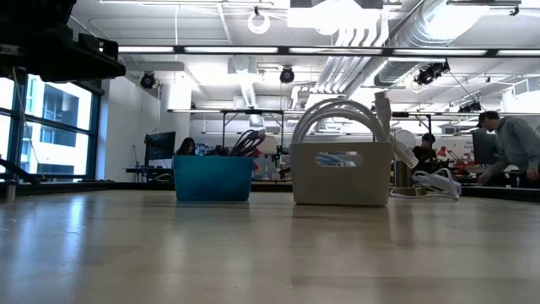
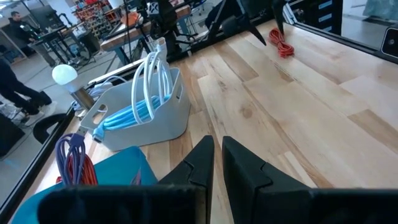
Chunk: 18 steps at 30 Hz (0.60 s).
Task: Pick & Place USB Port
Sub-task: Put the red charger cable into the blue bin
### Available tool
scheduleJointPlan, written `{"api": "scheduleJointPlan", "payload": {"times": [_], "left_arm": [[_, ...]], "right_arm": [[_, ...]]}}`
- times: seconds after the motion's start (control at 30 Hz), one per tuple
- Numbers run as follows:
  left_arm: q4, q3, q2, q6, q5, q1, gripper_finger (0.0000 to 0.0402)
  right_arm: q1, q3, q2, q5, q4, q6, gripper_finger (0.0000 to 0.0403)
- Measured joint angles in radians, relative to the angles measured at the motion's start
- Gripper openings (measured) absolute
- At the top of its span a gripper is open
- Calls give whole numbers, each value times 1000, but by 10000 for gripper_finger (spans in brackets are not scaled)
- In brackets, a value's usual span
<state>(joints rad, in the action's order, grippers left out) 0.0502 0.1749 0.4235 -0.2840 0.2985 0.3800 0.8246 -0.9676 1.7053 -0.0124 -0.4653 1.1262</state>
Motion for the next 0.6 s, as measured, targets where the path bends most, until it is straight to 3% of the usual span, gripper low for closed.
{"api": "scheduleJointPlan", "payload": {"times": [0.6], "left_arm": [[-25, 0, 0, 1, 3, 0, 30]], "right_arm": [[0, 0, 17, 46, 66, 55, 199]]}}
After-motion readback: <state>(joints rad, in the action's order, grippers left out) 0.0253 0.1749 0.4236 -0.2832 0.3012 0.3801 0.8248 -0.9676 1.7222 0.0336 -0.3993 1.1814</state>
